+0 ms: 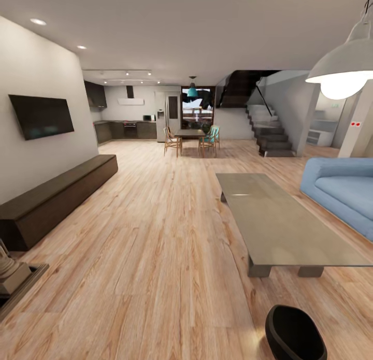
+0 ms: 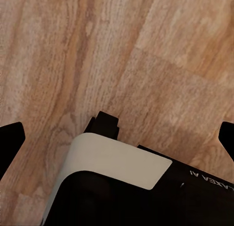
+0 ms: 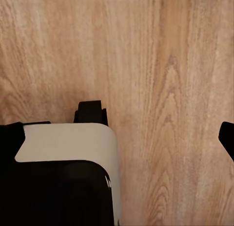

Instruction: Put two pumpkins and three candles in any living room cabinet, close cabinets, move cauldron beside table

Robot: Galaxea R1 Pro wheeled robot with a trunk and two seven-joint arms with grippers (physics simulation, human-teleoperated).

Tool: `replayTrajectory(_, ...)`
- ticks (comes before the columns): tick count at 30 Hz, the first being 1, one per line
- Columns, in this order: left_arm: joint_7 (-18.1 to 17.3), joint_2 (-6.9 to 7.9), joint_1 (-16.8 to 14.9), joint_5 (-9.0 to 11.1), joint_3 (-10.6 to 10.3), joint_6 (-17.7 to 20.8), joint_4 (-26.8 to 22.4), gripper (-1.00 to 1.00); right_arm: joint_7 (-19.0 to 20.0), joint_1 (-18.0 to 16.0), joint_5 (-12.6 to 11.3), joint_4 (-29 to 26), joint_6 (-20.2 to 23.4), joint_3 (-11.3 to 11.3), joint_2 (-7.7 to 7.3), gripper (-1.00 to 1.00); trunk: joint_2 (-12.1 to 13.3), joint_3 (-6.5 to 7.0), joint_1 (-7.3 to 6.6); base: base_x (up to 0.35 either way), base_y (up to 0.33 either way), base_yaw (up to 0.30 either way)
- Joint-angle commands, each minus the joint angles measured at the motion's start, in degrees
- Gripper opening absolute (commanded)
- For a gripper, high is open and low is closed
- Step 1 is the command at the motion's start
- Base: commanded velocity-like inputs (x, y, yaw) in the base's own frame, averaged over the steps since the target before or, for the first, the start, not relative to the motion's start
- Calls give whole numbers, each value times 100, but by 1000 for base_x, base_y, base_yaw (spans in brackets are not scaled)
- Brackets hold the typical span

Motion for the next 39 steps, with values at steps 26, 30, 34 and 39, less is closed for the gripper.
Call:
replayTrajectory(26, 12, -2, -6, 44, -48, 14, 7, 100, -6, -4, -50, 0, 22, 48, 0, 100, 1041, 462, -572, 0, 0, 0)
replayTrajectory(30, 12, -2, -6, 44, -48, 14, 7, 100, -6, -4, -50, 0, 22, 48, 0, 100, 1201, 533, -660, 0, 0, 0)
replayTrajectory(34, 12, -2, -6, 44, -48, 14, 6, 100, -6, -4, -50, 0, 22, 48, 0, 100, 1362, 605, -748, 0, 0, 0)
replayTrajectory(39, 12, -2, -6, 44, -48, 19, 1, 100, -6, -4, -50, 0, 22, 48, 0, 100, 1562, 695, -858, 0, 0, 0)
